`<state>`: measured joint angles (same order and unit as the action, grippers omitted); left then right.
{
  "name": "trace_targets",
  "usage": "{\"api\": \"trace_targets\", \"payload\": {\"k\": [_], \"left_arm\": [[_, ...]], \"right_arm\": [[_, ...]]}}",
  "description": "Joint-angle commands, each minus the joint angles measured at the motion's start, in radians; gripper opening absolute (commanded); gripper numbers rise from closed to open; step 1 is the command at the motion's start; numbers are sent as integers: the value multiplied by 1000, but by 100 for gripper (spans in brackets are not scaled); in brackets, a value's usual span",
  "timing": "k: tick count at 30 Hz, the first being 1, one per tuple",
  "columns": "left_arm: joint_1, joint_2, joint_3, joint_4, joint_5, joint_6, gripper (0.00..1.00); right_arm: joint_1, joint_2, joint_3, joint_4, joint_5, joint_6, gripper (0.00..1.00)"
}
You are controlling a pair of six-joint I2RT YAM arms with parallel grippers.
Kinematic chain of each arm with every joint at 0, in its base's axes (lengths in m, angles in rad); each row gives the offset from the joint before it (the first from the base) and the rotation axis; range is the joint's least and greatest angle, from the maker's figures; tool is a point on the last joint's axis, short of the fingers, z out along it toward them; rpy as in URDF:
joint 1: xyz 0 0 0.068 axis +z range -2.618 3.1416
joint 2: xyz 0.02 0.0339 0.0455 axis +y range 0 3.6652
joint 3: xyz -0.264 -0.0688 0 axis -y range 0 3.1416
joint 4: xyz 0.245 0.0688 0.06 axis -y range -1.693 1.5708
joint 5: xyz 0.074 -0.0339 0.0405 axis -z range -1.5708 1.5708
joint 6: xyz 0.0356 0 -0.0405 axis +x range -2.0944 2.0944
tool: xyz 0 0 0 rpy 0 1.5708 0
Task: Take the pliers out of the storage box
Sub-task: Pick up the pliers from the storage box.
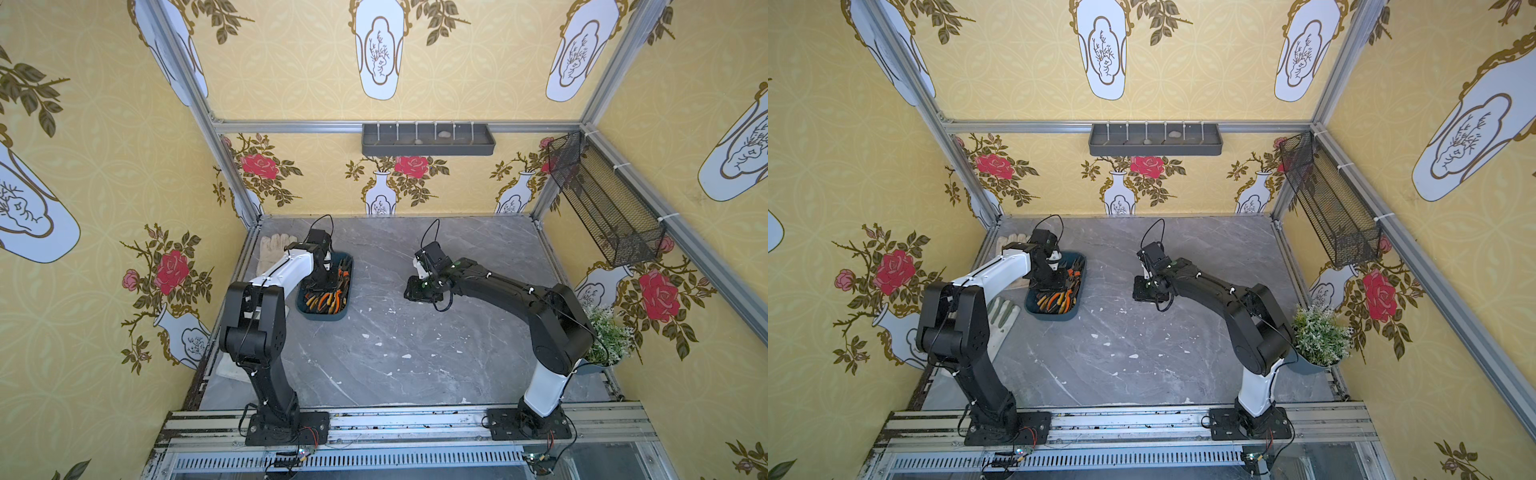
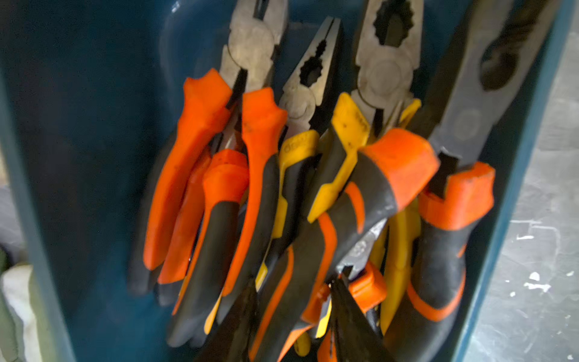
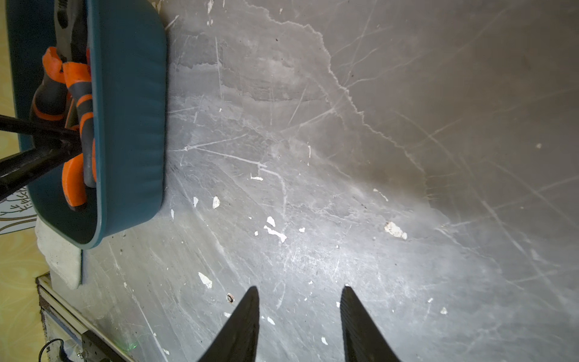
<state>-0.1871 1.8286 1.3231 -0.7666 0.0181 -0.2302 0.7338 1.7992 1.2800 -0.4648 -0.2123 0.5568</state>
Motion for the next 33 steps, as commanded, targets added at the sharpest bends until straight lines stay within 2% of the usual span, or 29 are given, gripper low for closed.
{"api": "trace_targets", "payload": {"k": [1,8,17,19,24,29,31,33], "left_arm": [[2,12,15,23,-6,15,38],[2,15,31,3,-7,21,22],[2,-1,28,-9,-12,29,8],[2,-6,28,-12,-12,31,1],[0,-83,9,-7,-10,31,0],[-10,-260,-54,49,-26,22,0],[-22,-353,-107,99,-23,16,0],[-43,-452,-163,164,-11,11,0]], "right_arm": [[3,2,-2,23,4,11,44],[5,-1,-4,23,4,12,44],[9,2,2,23,4,12,43],[10,3,5,23,4,11,43],[14,8,17,12,9,9,43],[34,2,65,-45,75,-37,45],[49,-4,105,-92,134,-58,49],[70,-16,143,-125,192,-72,66]]}}
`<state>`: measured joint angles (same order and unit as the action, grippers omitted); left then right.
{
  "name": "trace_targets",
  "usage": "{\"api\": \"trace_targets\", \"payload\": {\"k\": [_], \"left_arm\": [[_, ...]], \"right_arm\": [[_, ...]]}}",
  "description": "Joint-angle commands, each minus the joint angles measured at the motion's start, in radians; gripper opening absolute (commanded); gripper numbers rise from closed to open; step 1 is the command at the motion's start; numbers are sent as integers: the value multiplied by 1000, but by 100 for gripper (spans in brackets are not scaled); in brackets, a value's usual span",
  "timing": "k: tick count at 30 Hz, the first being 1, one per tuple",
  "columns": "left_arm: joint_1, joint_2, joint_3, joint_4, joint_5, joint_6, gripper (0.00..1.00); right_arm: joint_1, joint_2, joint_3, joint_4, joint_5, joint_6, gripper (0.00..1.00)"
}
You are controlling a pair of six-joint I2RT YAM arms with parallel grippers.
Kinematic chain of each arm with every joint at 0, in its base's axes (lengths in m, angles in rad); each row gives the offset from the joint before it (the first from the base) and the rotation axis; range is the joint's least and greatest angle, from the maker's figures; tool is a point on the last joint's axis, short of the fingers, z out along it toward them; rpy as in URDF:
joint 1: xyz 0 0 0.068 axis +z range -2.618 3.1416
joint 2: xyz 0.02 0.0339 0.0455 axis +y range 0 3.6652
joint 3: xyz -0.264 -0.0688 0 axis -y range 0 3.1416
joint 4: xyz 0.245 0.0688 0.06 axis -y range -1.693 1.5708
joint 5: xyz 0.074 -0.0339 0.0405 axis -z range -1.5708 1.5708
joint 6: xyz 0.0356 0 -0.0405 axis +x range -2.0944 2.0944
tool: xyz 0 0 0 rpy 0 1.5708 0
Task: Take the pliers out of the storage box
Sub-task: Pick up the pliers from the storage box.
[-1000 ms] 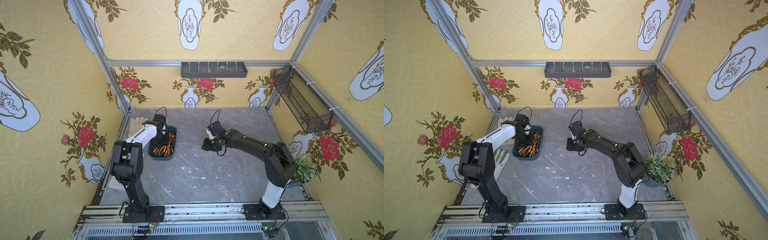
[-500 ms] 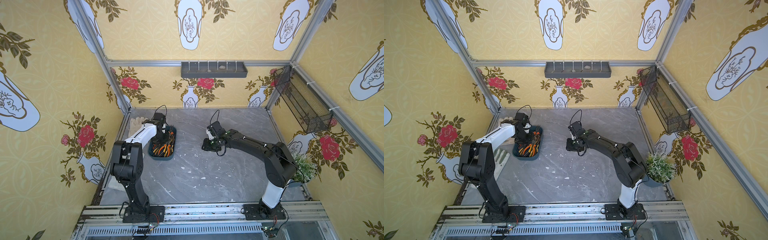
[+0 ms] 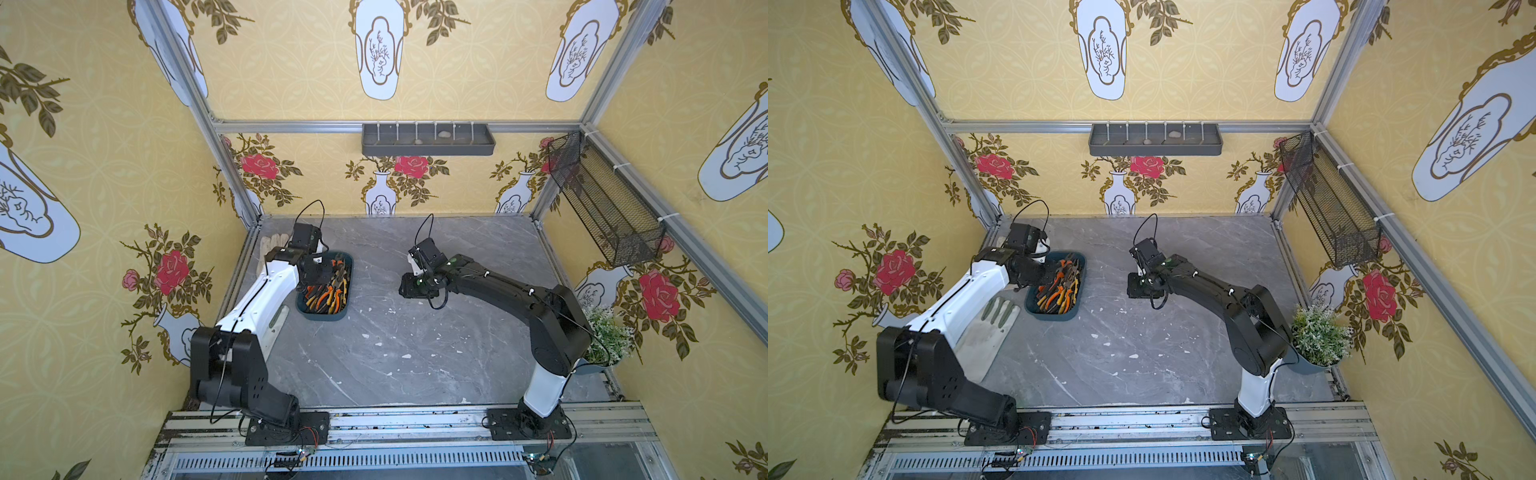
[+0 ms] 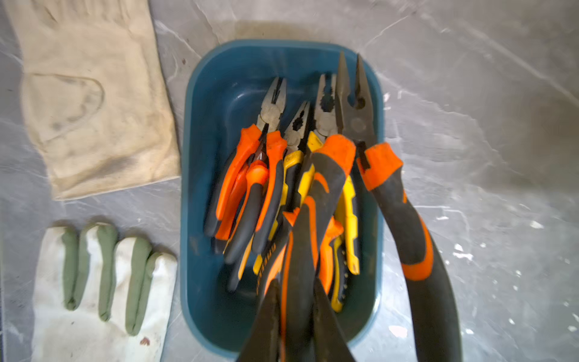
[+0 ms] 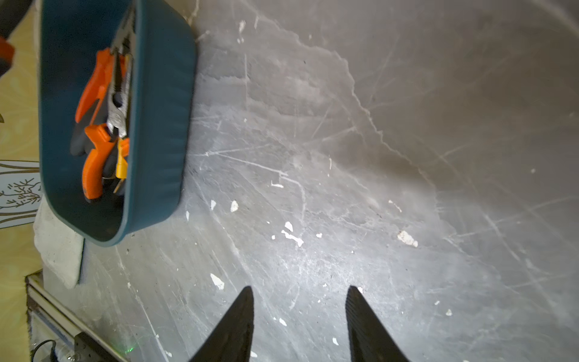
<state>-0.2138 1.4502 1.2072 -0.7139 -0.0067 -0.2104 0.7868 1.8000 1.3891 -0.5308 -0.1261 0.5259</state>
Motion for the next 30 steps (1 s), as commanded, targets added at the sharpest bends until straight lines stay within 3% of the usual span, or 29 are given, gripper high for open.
{"api": "trace_targets", "payload": {"k": [1,2,3,10,17,24,30], "left_arm": [[-30,-118,-73,142,17,-8,0],[-50,-155,-95,164,15,-5,0],[-67,-181,-110,176,2,-2,0],[-266,-295,-210,253,-141,6,0],[-447,-360,-332,372,-317,-20,0],[-572,-366,-391,453,-463,18,0],[-631,-393,-410,493,-563,54,0]], "right_arm": [[29,-25,51,-69,127,-46,79],[37,-31,65,-76,140,-50,92],[45,-35,77,-81,147,-50,99],[66,-49,148,-110,169,-5,97],[46,-106,171,-83,71,40,99],[46,-90,245,-98,-23,212,78],[44,-20,315,-121,-34,276,77]]}}
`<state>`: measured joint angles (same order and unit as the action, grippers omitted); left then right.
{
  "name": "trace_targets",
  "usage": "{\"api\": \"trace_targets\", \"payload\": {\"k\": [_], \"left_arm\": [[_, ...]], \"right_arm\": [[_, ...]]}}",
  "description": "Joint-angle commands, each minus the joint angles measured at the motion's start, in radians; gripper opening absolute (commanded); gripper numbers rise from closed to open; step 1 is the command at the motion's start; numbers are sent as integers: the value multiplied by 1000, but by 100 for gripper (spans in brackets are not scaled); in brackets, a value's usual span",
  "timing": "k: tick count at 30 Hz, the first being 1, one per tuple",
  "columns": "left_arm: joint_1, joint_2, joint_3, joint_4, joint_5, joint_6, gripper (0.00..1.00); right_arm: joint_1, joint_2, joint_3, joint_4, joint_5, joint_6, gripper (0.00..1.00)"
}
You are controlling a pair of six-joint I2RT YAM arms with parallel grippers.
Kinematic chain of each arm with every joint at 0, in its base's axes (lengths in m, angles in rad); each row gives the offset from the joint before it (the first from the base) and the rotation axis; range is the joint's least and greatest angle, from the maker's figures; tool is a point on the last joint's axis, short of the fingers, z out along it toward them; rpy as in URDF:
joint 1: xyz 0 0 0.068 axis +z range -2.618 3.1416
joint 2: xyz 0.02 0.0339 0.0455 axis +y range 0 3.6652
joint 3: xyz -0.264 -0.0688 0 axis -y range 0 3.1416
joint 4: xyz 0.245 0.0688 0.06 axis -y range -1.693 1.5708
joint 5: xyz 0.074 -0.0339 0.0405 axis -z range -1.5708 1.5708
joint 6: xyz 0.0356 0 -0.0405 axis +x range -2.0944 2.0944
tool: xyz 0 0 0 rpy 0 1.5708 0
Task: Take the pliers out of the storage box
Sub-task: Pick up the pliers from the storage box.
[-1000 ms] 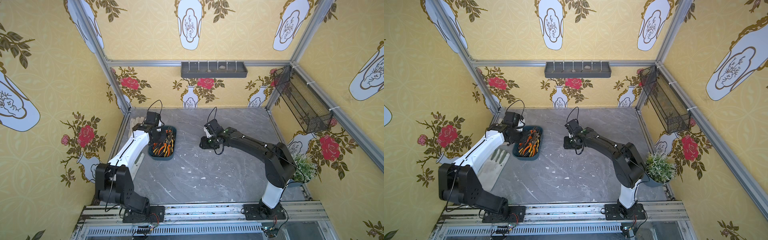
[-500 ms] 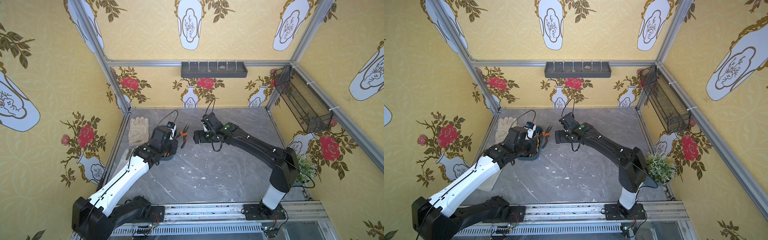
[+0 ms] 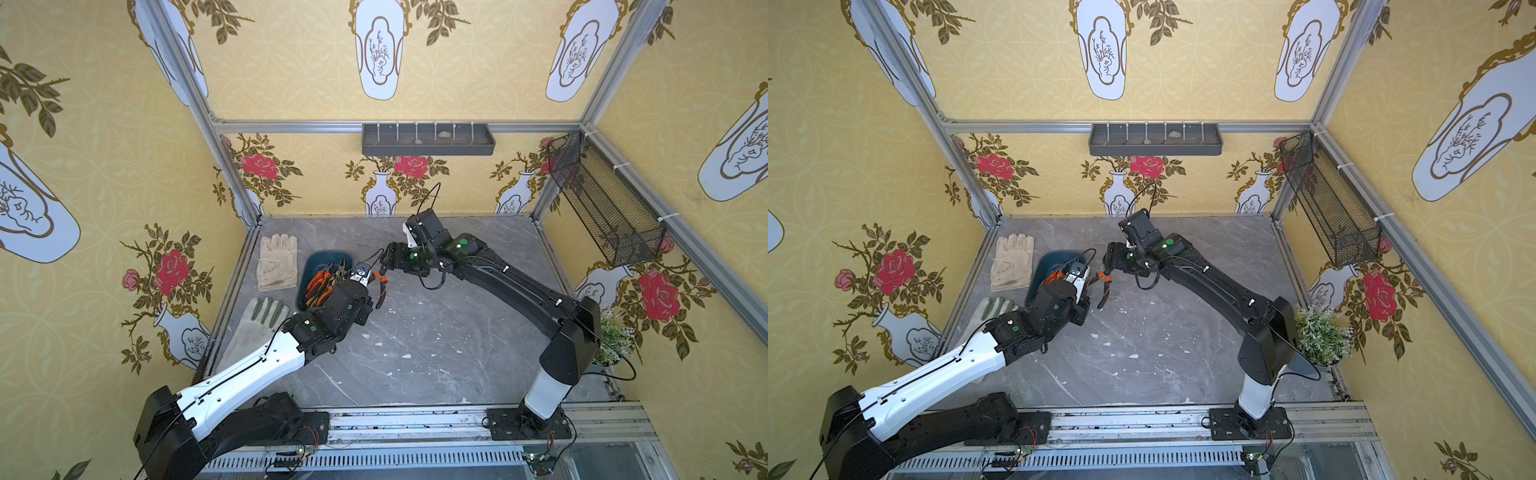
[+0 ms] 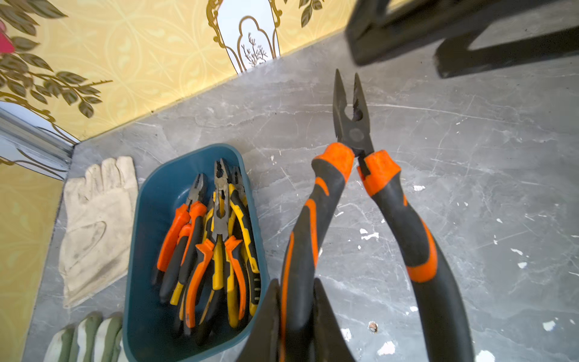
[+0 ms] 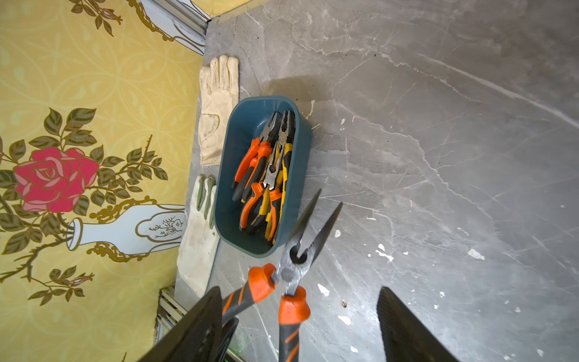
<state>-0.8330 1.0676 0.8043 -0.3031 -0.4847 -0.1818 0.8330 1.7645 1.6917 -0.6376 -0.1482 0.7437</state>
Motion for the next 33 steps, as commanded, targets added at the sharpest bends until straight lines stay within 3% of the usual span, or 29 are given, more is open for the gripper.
{"api": "trace_targets", "payload": {"k": [1,6,15,25,33], "left_arm": [[-17,-18,-16,92,-91,34,0],[-41,-37,-34,125,-115,61,0],[-83,-7,-40,163,-146,102,0],[-151,80,-12,198,-263,173,0],[-153,102,-1,204,-293,182,0]], "right_arm": [[-4,23,14,-3,-12,71,77],[-24,69,53,-22,-2,144,75],[-54,81,48,46,-88,213,70],[-62,95,27,55,-164,266,45],[-36,74,6,35,-135,251,43]]}}
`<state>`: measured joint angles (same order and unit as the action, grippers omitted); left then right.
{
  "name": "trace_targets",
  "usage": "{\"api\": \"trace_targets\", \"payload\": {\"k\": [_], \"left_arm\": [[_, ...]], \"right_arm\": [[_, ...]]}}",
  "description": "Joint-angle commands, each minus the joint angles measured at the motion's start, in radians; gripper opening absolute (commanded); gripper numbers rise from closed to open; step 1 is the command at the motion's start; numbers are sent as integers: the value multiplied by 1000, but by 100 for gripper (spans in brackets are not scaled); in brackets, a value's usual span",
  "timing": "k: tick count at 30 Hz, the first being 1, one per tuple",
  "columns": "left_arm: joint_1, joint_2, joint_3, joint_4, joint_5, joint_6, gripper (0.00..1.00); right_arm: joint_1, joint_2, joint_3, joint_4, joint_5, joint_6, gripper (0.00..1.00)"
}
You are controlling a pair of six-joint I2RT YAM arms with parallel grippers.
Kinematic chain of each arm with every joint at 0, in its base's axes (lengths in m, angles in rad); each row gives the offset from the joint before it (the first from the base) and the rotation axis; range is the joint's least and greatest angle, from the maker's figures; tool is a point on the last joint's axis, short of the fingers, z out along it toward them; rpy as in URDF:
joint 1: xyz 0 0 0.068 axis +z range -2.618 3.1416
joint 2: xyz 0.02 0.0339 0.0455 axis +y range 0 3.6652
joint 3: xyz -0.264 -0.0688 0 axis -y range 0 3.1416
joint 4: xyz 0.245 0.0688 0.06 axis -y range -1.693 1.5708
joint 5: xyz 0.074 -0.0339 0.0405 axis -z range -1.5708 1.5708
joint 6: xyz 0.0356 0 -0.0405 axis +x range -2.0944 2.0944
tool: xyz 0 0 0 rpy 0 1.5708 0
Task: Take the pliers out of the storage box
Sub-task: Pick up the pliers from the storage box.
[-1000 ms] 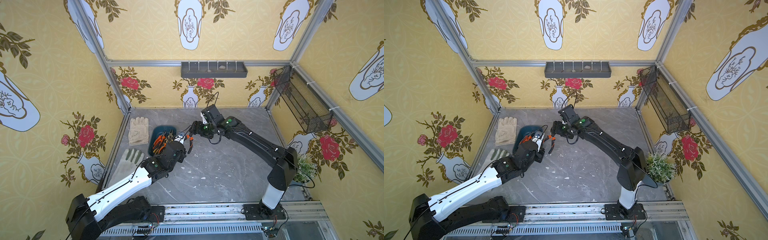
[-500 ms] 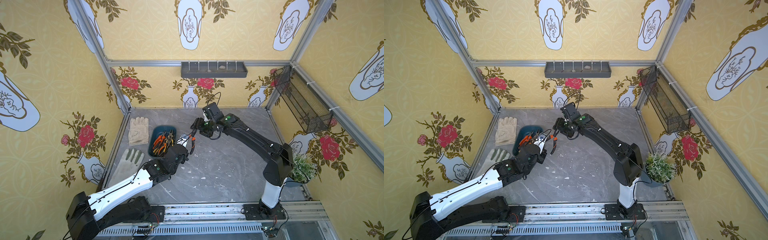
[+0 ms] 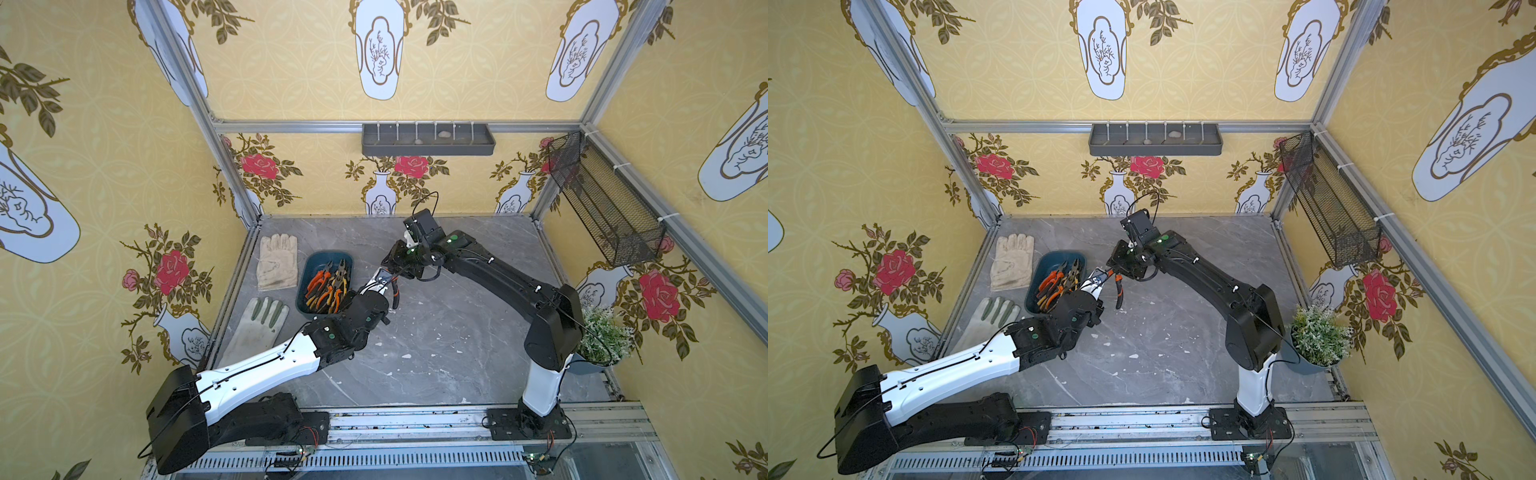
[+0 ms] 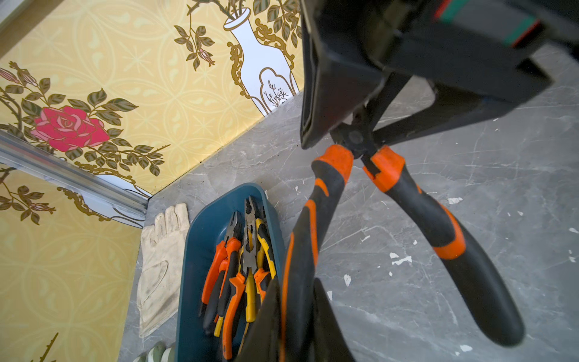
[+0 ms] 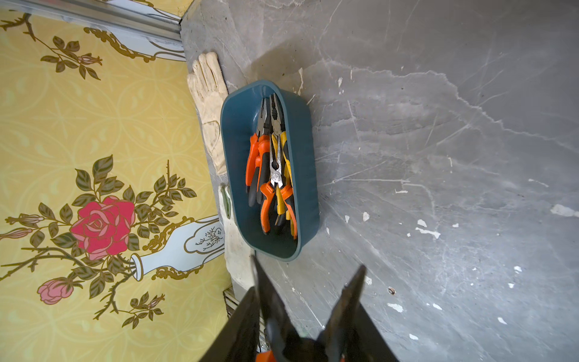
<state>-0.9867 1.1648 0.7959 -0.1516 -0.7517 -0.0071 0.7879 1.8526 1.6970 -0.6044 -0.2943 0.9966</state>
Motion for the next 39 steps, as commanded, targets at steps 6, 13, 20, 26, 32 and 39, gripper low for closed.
{"api": "trace_targets", "payload": {"k": [6,13,20,26,32,39], "left_arm": [[-1,2,12,48,-22,6,0],[-2,-17,15,23,-5,-15,28],[9,-96,104,-119,134,-150,99],[99,-88,195,-298,248,-295,99],[261,-94,134,-266,406,-366,99],[362,-22,162,-293,455,-355,99]], "right_arm": [[20,-18,-3,-10,43,-11,30],[11,-15,16,-24,73,-64,0],[-65,-8,71,-103,132,-259,0],[-174,44,133,-250,262,-587,0],[-263,205,208,-331,246,-725,0],[-397,420,351,-356,321,-743,5]]}}
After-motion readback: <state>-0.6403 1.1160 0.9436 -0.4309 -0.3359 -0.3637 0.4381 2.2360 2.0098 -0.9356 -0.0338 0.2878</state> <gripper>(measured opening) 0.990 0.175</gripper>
